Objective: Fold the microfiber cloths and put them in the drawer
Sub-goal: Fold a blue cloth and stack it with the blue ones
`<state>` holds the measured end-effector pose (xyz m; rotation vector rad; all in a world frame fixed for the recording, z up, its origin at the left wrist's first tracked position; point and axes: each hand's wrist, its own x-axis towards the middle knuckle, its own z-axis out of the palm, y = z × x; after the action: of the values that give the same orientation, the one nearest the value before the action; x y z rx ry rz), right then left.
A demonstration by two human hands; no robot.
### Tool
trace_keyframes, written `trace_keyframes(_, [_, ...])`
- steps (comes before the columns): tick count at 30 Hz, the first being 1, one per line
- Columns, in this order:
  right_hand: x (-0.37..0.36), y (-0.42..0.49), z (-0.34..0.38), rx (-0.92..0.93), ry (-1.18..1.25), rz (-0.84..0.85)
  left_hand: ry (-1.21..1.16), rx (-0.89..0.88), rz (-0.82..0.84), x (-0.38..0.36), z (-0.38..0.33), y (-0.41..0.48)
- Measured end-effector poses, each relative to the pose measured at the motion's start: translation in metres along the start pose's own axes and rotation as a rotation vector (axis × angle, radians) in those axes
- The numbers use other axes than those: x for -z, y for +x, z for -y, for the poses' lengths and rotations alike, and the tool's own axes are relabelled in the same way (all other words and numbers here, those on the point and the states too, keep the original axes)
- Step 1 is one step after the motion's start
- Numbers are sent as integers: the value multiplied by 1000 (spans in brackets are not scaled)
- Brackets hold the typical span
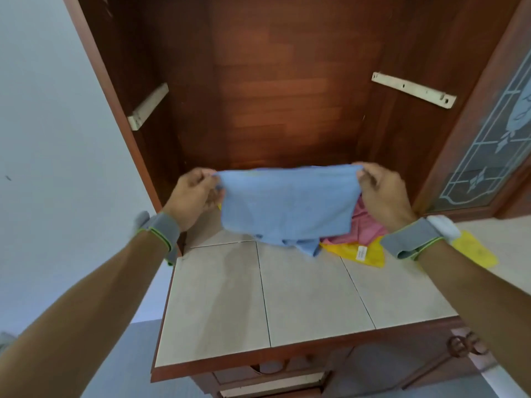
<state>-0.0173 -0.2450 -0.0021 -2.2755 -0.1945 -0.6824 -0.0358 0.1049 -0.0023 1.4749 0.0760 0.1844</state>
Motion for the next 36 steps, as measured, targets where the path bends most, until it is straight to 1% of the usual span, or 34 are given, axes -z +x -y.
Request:
trace_keyframes(3, [20,6,19,46,163,-80,36,-110,-19,-3,-33,2])
trace_keyframes(5, [23,-7,26,58,244,-97,76,-127,-27,2,-37,-2])
trace_keyframes(7, [18,-32,23,68,268,-76,107,-103,-28,11,-22,-6])
trace_keyframes(9, [7,-66,11,60,262,-28,179,-77,-21,24,10,-11])
trace_keyframes(11, [-6,-102,-4,54,230,48,339,-38,19,38,48,-18])
trace_keyframes(13, [-19,-134,-20,56,158,147,584,-3,50,50,84,-27])
trace_keyframes(15, [-29,-160,-32,57,72,242,834,6,67,59,111,-38])
trace_keyframes(17, [-34,-177,-36,67,9,309,1000,-18,95,62,126,-49])
trace_keyframes(19, [-37,-185,-35,91,-28,340,1147,-118,147,60,129,-57])
trace_keyframes(21, [-38,-187,-30,115,-50,353,1311,-352,205,52,129,-65])
trace_keyframes(22, [-38,-185,-26,122,-50,350,1341,-483,230,45,127,-71])
trace_keyframes(23, [-38,-184,-23,128,-46,346,1334,-572,279,33,125,-79])
trace_keyframes(24, [-37,-183,-17,140,-43,343,1320,-615,354,19,123,-89])
trace_keyframes(26, [-36,-184,-2,181,-32,358,1318,-605,532,-12,129,-106])
trace_keyframes(27, [-37,-185,5,207,-26,379,1331,-578,586,-26,134,-111])
trace_keyframes(29, [-38,-190,17,254,-8,432,1303,-552,587,-49,144,-118])
trace_keyframes(31, [-42,-196,21,310,-27,461,1162,-526,551,-55,142,-119])
trace_keyframes(33, [-49,-201,13,347,-165,500,1015,-445,582,-47,140,-123])
trace_keyframes(35, [-56,-199,1,346,-328,526,836,-329,641,-32,137,-128])
trace_keyframes(36, [-59,-197,-4,335,-366,532,756,-272,653,-25,132,-132])
